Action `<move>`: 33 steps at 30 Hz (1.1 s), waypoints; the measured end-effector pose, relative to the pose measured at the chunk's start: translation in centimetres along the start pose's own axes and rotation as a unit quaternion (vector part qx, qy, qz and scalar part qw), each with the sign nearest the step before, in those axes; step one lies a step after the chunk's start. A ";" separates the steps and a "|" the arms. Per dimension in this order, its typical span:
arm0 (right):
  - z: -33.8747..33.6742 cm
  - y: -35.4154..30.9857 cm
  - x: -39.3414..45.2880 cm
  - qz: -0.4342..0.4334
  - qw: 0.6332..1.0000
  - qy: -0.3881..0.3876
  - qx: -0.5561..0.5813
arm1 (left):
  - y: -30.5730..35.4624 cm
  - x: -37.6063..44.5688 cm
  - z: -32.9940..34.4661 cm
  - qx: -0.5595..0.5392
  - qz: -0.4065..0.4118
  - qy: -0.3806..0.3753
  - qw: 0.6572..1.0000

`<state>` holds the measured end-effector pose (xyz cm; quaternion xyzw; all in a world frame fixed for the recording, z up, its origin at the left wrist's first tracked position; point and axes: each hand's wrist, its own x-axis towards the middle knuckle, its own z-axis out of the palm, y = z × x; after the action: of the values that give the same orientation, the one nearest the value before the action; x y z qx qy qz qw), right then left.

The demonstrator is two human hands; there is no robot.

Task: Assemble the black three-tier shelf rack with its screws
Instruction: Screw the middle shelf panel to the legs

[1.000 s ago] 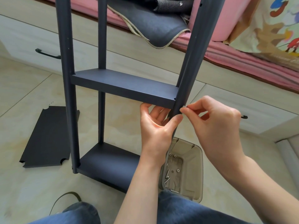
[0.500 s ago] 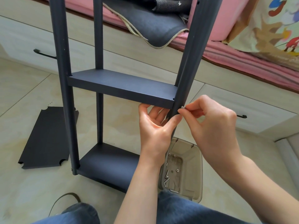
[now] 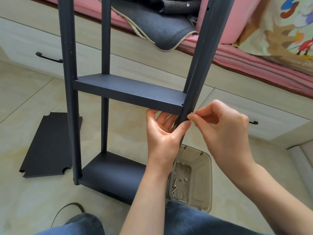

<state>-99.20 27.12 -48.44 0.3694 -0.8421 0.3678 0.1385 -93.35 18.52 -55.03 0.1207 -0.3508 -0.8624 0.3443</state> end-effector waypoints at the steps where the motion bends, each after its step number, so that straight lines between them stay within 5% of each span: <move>1: 0.0 -0.1 -0.1 -0.031 0.999 0.004 -0.021 | 0.1 0.0 0.0 -0.002 0.000 0.000 1.000; 5: 0.1 0.1 -0.3 -0.103 0.991 0.020 -0.079 | 0.2 0.0 0.0 0.003 -0.003 0.001 1.000; 11: 0.0 -0.1 0.2 0.077 0.996 -0.022 0.042 | 0.2 -0.1 0.2 0.013 -0.009 0.006 1.000; 18: 0.0 -0.2 0.0 -0.094 0.992 -0.025 -0.076 | 0.3 0.0 0.0 0.002 -0.006 0.002 1.000; 26: -0.4 -0.1 1.0 0.139 0.983 -0.065 0.102 | 0.0 0.0 -0.3 0.024 0.000 0.004 1.000; 33: -0.2 -0.6 0.3 0.014 0.999 -0.039 0.010 | -0.1 0.2 -0.7 0.014 0.001 0.003 1.000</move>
<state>-99.03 26.84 -47.85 0.3734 -0.8482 0.3630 0.0967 -93.23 18.12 -55.59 0.1274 -0.3617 -0.8571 0.3440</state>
